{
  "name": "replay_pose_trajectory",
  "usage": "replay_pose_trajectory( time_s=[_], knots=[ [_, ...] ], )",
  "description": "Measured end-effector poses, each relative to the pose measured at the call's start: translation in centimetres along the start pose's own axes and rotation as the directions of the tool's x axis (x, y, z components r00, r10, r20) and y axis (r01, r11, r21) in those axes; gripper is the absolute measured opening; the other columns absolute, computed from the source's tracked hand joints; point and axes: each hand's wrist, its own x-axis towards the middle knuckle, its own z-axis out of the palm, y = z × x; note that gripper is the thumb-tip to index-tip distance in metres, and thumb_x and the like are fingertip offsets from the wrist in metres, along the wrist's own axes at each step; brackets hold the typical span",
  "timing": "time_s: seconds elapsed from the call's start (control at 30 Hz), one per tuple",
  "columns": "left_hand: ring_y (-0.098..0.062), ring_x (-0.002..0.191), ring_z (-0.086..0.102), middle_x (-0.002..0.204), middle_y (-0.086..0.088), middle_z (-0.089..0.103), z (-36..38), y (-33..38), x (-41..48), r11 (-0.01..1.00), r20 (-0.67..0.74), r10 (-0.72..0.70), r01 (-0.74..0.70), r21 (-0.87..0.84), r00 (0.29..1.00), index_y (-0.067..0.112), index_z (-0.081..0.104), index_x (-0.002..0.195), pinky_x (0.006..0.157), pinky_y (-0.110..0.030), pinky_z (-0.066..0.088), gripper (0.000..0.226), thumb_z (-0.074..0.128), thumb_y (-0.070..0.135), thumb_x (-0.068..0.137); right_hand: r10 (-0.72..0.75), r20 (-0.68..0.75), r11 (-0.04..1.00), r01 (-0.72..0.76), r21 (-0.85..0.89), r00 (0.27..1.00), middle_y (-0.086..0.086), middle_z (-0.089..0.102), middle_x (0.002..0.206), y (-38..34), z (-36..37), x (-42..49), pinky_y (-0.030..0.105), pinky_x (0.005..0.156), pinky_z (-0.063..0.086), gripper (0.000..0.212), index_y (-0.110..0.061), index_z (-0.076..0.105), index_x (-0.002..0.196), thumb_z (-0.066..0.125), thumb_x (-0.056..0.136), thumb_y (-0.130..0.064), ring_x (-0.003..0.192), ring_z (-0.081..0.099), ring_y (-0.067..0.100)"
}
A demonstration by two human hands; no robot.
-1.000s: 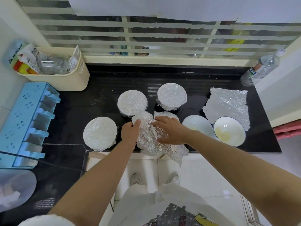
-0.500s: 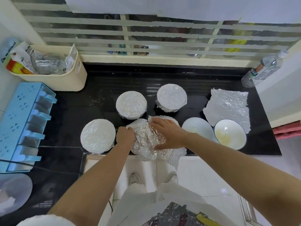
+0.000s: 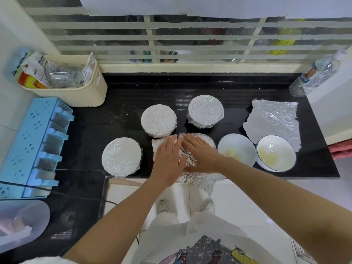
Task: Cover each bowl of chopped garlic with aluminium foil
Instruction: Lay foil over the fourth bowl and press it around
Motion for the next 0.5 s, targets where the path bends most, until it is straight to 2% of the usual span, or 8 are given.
replay_pose_trajectory(
  time_s=[0.07, 0.13, 0.2, 0.27, 0.33, 0.4, 0.5],
  knots=[
    [-0.026, 0.152, 0.005, 0.164, -0.013, 0.01, 0.6, -0.8, -0.4, 0.999, 0.1, 0.047, -0.048, 0.011, 0.994, 0.008, 0.011, 0.157, 0.122, -0.047, 0.013, 0.08, 0.012, 0.06, 0.096, 0.006, -0.008, 1.0, -0.006, 0.03, 1.0, 0.004, -0.009, 0.163, 0.0, 0.0, -0.6, 0.037, 0.122, -0.002, 0.108, -0.013, -0.002, 0.155, 0.056, 0.082, -0.067, 0.149, -0.011, 0.017],
    [-0.023, 0.152, -0.012, 0.164, -0.011, -0.009, 1.0, -1.4, -0.7, 0.999, 0.151, 0.027, -0.034, 0.042, 0.988, 0.007, -0.007, 0.155, 0.124, -0.043, 0.0, 0.094, -0.004, 0.074, 0.088, 0.029, -0.029, 0.998, -0.027, 0.054, 0.999, 0.004, -0.015, 0.162, 0.2, 0.1, -1.4, 0.037, 0.122, -0.003, 0.11, -0.011, -0.007, 0.154, 0.05, 0.081, -0.071, 0.148, -0.017, 0.016],
    [-0.023, 0.15, -0.018, 0.163, -0.01, -0.017, 1.0, -1.7, -1.0, 0.998, 0.178, 0.033, -0.043, 0.053, 0.984, 0.007, -0.016, 0.151, 0.122, -0.037, -0.011, 0.104, -0.009, 0.082, 0.08, 0.065, -0.059, 0.996, -0.06, 0.072, 0.996, 0.005, -0.019, 0.161, -0.1, 0.2, -2.3, 0.036, 0.122, -0.005, 0.113, -0.01, -0.011, 0.153, 0.043, 0.079, -0.075, 0.147, -0.021, 0.016],
    [-0.021, 0.149, -0.022, 0.161, -0.009, -0.023, 0.4, -1.7, -1.2, 0.998, 0.227, 0.043, -0.054, 0.043, 0.973, 0.008, -0.023, 0.148, 0.116, -0.029, -0.02, 0.112, -0.01, 0.089, 0.072, 0.098, -0.048, 0.991, -0.093, 0.092, 0.994, 0.004, -0.022, 0.16, -0.4, 0.5, -3.0, 0.034, 0.119, -0.01, 0.115, -0.011, -0.014, 0.153, 0.045, 0.077, -0.076, 0.146, -0.024, 0.016],
    [-0.02, 0.148, -0.024, 0.16, -0.009, -0.026, 0.0, -1.8, -1.2, 0.997, 0.252, 0.053, -0.066, 0.041, 0.966, 0.007, -0.024, 0.149, 0.115, -0.029, -0.02, 0.12, -0.007, 0.093, 0.067, 0.121, -0.039, 0.988, -0.117, 0.102, 0.992, 0.005, -0.021, 0.16, -0.6, 1.0, -3.3, 0.038, 0.121, -0.008, 0.118, -0.012, -0.014, 0.153, 0.045, 0.075, -0.079, 0.147, -0.022, 0.018],
    [-0.02, 0.149, -0.023, 0.16, -0.009, -0.027, -0.1, -2.0, -1.1, 0.996, 0.274, 0.061, -0.078, 0.051, 0.96, 0.006, -0.025, 0.149, 0.119, -0.033, -0.014, 0.126, 0.002, 0.096, 0.065, 0.148, -0.026, 0.984, -0.144, 0.109, 0.989, 0.006, -0.021, 0.16, -0.5, 1.3, -3.4, 0.045, 0.122, -0.001, 0.121, -0.012, -0.014, 0.153, 0.047, 0.073, -0.079, 0.148, -0.02, 0.021],
    [-0.021, 0.149, -0.022, 0.16, -0.01, -0.027, -0.2, -2.3, -1.1, 0.992, 0.315, 0.076, -0.102, 0.069, 0.946, 0.008, -0.032, 0.144, 0.122, -0.038, -0.008, 0.126, 0.015, 0.095, 0.065, 0.186, 0.003, 0.973, -0.185, 0.141, 0.982, 0.004, -0.022, 0.16, -0.4, 1.8, -3.5, 0.048, 0.122, 0.003, 0.121, -0.015, -0.015, 0.153, 0.058, 0.075, -0.073, 0.147, -0.02, 0.021]
  ],
)
